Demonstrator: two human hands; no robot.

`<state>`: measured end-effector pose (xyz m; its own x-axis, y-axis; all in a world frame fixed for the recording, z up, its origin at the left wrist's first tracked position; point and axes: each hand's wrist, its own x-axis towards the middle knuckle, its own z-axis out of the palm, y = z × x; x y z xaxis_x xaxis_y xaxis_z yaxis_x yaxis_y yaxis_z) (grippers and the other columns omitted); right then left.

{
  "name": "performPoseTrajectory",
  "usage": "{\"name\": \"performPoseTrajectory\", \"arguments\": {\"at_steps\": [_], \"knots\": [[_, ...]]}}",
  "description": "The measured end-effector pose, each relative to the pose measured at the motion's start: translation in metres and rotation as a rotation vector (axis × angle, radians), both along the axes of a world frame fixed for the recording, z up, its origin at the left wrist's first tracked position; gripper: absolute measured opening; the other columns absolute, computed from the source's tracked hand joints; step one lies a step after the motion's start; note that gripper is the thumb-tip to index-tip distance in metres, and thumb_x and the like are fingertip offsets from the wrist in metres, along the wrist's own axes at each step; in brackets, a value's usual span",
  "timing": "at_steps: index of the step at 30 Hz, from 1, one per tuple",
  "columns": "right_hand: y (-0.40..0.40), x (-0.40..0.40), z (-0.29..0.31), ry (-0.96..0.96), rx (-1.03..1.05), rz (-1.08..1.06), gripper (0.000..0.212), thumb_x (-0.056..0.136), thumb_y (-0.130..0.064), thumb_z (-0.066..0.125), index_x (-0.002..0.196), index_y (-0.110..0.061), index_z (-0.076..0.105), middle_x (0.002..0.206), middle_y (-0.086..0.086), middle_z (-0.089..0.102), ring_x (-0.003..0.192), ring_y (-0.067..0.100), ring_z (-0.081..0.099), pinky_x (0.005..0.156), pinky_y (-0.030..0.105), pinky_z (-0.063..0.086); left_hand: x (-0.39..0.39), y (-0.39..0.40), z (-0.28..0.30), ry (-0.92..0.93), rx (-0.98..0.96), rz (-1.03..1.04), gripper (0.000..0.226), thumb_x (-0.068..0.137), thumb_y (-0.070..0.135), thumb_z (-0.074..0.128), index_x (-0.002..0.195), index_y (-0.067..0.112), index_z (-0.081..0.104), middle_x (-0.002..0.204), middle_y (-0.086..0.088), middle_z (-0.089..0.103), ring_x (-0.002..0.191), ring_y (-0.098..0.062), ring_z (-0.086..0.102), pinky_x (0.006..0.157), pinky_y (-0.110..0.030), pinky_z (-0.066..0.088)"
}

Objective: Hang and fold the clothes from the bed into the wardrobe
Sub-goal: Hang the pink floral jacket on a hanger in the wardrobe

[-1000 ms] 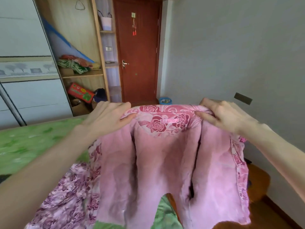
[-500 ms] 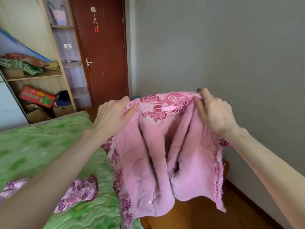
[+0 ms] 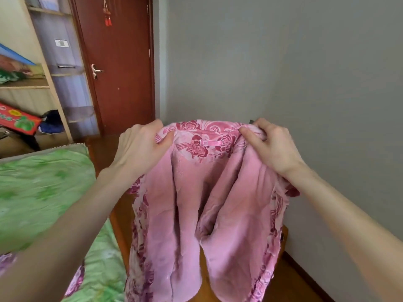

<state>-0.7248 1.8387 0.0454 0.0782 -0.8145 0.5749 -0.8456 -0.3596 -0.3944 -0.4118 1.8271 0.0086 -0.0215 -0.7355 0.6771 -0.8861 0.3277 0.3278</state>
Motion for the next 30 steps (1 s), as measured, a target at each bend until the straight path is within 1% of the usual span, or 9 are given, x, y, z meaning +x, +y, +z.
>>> {"name": "performPoseTrajectory", "arguments": {"at_steps": [3,7,11,15,18,23,26,28,30], "knots": [[-0.038,0.002,-0.009,-0.133,0.08,0.14,0.045,0.101,-0.045,0.064,0.075,-0.011,0.051,0.062,-0.006,0.043,0.059,0.009,0.041,0.06,0.03,0.038,-0.002,-0.032,-0.009,0.077,0.035,0.031,0.034,0.098,0.033,0.065,0.071,0.02,0.047,0.056,0.014,0.038,0.05,-0.01,0.031,0.051,-0.024,0.02],[-0.092,0.002,-0.022,-0.178,0.166,0.217,0.047,0.1,-0.045,0.064,0.075,-0.008,0.049,0.063,-0.011,0.039,0.059,0.008,0.039,0.059,0.033,0.036,0.003,-0.076,-0.022,0.089,0.074,0.062,0.045,0.095,0.048,0.06,0.064,0.026,0.037,0.055,0.011,0.04,0.062,-0.024,0.042,0.059,-0.033,0.031],[-0.147,0.005,-0.038,-0.209,0.168,0.313,0.044,0.099,-0.043,0.066,0.073,-0.01,0.052,0.065,-0.004,0.042,0.061,0.008,0.04,0.061,0.035,0.037,0.01,-0.115,-0.035,0.1,0.049,0.065,0.048,0.095,0.055,0.066,0.066,0.023,0.044,0.055,0.009,0.044,0.062,-0.028,0.048,0.058,-0.035,0.032],[-0.188,0.015,-0.042,-0.254,0.241,0.407,0.043,0.101,-0.045,0.062,0.07,-0.017,0.049,0.061,-0.011,0.041,0.059,0.008,0.042,0.058,0.032,0.038,0.016,-0.139,-0.034,0.07,0.023,0.163,0.05,0.094,0.062,0.056,0.069,0.022,0.042,0.056,0.005,0.045,0.064,-0.038,0.058,0.055,-0.036,0.029],[-0.221,0.029,-0.042,-0.292,0.25,0.443,0.044,0.103,-0.044,0.06,0.071,-0.016,0.048,0.061,-0.011,0.042,0.057,0.008,0.041,0.056,0.03,0.037,0.021,-0.157,-0.028,0.078,-0.023,0.211,0.045,0.097,0.057,0.063,0.072,0.024,0.045,0.056,0.002,0.046,0.066,-0.042,0.062,0.054,-0.036,0.03],[-0.295,0.053,-0.033,-0.263,0.209,0.469,0.044,0.103,-0.045,0.058,0.08,-0.008,0.052,0.068,0.01,0.048,0.062,0.011,0.043,0.063,0.033,0.04,0.049,-0.191,-0.021,0.023,-0.071,0.306,0.047,0.096,0.063,0.056,0.079,0.02,0.055,0.063,-0.008,0.062,0.069,-0.042,0.065,0.053,-0.041,0.044],[-0.344,0.063,-0.028,-0.288,0.187,0.507,0.037,0.102,-0.044,0.061,0.082,-0.013,0.06,0.072,0.009,0.058,0.065,0.01,0.049,0.063,0.031,0.042,0.061,-0.22,-0.019,-0.053,-0.072,0.353,0.05,0.096,0.066,0.053,0.085,0.017,0.062,0.068,-0.009,0.066,0.073,-0.041,0.067,0.054,-0.04,0.044],[-0.377,0.072,-0.027,-0.337,0.185,0.539,0.032,0.101,-0.043,0.063,0.084,-0.016,0.064,0.076,0.011,0.061,0.069,0.011,0.052,0.067,0.033,0.045,0.066,-0.243,-0.017,-0.08,-0.073,0.389,0.051,0.096,0.066,0.052,0.083,0.017,0.058,0.067,-0.011,0.064,0.072,-0.043,0.066,0.054,-0.04,0.044],[-0.411,0.082,-0.027,-0.335,0.183,0.582,0.031,0.102,-0.042,0.063,0.082,-0.019,0.063,0.072,0.006,0.058,0.066,0.01,0.049,0.064,0.028,0.043,0.073,-0.269,-0.015,-0.087,-0.073,0.428,0.048,0.095,0.064,0.055,0.078,0.019,0.05,0.066,-0.013,0.062,0.072,-0.045,0.065,0.054,-0.038,0.039]]}}
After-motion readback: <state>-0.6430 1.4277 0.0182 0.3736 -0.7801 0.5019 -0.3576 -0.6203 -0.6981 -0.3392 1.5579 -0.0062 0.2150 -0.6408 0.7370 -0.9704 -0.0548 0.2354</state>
